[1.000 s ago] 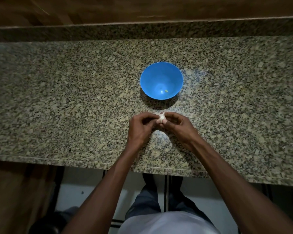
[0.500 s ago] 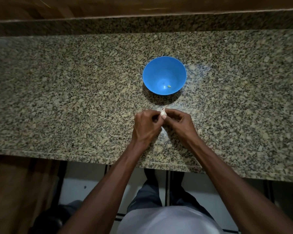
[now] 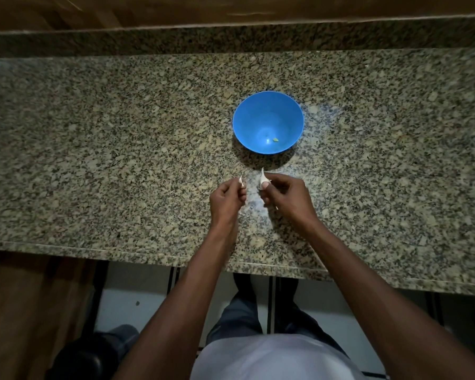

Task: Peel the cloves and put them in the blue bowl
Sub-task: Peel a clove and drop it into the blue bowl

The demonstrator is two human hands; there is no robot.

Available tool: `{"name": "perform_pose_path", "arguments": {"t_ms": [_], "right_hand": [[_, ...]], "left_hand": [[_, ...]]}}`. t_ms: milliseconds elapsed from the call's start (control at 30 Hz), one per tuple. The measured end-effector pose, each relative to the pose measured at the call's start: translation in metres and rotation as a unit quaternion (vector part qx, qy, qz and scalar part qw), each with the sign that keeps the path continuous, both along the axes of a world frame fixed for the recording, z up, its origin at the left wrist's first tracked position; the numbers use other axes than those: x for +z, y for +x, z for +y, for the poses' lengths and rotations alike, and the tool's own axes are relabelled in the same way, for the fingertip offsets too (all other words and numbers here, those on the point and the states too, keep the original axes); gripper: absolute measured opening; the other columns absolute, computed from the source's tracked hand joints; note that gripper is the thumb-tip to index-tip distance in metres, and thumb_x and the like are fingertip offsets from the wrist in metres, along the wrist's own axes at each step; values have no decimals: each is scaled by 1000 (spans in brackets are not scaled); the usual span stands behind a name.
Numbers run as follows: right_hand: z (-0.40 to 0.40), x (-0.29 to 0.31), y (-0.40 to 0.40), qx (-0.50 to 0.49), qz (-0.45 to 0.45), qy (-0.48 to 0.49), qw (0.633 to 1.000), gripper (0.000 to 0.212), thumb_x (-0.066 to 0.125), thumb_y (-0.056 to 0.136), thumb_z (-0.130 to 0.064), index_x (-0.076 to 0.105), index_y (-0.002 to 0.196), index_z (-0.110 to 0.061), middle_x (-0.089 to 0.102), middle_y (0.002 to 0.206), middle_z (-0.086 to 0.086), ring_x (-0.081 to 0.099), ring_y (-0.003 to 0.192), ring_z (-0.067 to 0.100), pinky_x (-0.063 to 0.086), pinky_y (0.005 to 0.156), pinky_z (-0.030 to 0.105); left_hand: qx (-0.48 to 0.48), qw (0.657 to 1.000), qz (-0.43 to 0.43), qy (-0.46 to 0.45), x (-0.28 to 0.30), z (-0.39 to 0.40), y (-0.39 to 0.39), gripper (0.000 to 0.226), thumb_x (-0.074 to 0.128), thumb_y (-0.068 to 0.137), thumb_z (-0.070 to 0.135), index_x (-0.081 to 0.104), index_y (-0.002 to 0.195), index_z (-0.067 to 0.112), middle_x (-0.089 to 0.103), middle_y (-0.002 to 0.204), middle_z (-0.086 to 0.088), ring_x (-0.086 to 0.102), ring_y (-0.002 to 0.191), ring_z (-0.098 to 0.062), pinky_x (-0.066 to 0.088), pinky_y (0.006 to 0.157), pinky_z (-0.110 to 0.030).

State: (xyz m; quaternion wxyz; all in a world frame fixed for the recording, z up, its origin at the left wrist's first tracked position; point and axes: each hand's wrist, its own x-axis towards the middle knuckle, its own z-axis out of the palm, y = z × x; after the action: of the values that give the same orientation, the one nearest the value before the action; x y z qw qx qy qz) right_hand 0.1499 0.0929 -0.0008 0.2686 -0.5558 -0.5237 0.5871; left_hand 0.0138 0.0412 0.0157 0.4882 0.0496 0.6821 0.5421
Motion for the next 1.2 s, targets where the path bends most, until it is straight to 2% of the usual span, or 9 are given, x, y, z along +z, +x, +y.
{"name": "perform_pose_path", "arguments": {"t_ms": [100, 167, 333, 500, 700, 800, 933, 1067, 1200], "right_hand": [[15, 5, 2, 101, -140, 137, 975, 20, 68, 99, -24, 79, 108, -9, 78, 92, 0, 74, 79, 19, 61, 77, 39], [23, 8, 1, 123, -176, 171, 961, 25, 68, 101, -27, 79, 113, -7, 73, 108, 0, 71, 83, 17, 61, 83, 37], [18, 28, 16, 145, -127, 119, 974, 34, 74, 96, -41, 78, 121, -20, 76, 118, -2, 74, 95, 4, 62, 82, 28], [13, 40, 35, 152, -124, 98, 976, 15, 81, 91, -22, 83, 105, -17, 81, 89, -4, 76, 76, 3, 64, 74, 27], [15, 39, 47, 191, -149, 127, 962, 14, 81, 91, -18, 83, 104, -13, 81, 91, 1, 76, 75, 6, 65, 73, 30], [12, 27, 50, 204, -231, 210, 928, 9, 77, 93, -14, 82, 100, -11, 78, 91, 3, 73, 74, 12, 65, 70, 36], [2, 14, 48, 240, -333, 284, 866, 12, 68, 96, -6, 75, 87, -9, 60, 86, 3, 59, 67, 21, 58, 60, 41], [-4, 12, 41, 289, -382, 315, 819, 13, 67, 93, -8, 67, 81, -12, 53, 83, 3, 54, 67, 23, 42, 54, 33], [-6, 14, 33, 343, -410, 331, 777, 8, 66, 94, -4, 67, 87, -7, 53, 86, 6, 54, 69, 23, 53, 60, 40]], "left_hand": [[-46, 999, 9, 20, -1, -9, -8, 14, 63, 102, 9, 71, 113, 6, 68, 91, -8, 63, 78, -13, 58, 79, -28], [-74, 996, 29, 38, 1, -14, -9, 14, 65, 100, 6, 73, 112, 8, 71, 97, -9, 65, 82, -13, 59, 80, -27], [-151, 983, 79, 69, 7, -16, -3, 20, 71, 95, 3, 72, 115, 6, 76, 105, -7, 75, 91, -15, 61, 78, -27], [-190, 975, 84, 73, 10, -9, 12, 38, 80, 88, 4, 60, 120, 5, 75, 106, -17, 77, 94, -24, 64, 78, -34], [-213, 969, 101, 79, 8, -8, 19, 42, 82, 85, 3, 55, 117, 4, 76, 99, -18, 78, 86, -24, 64, 73, -33], [-193, 960, 190, 75, -2, -9, 16, 28, 77, 89, 0, 60, 111, 6, 73, 97, -12, 76, 85, -21, 64, 73, -33], [-166, 916, 363, 42, -14, -12, -1, 22, 74, 92, 5, 63, 110, 12, 69, 100, 3, 65, 83, -1, 51, 66, -8], [-204, 886, 415, 26, -26, -15, -14, 20, 66, 93, -2, 62, 107, 11, 67, 99, -3, 65, 86, -10, 50, 64, -7], [-225, 872, 435, 7, -33, -15, -15, 17, 60, 93, -2, 62, 103, 11, 66, 95, -3, 64, 84, -13, 52, 64, -15]]}}
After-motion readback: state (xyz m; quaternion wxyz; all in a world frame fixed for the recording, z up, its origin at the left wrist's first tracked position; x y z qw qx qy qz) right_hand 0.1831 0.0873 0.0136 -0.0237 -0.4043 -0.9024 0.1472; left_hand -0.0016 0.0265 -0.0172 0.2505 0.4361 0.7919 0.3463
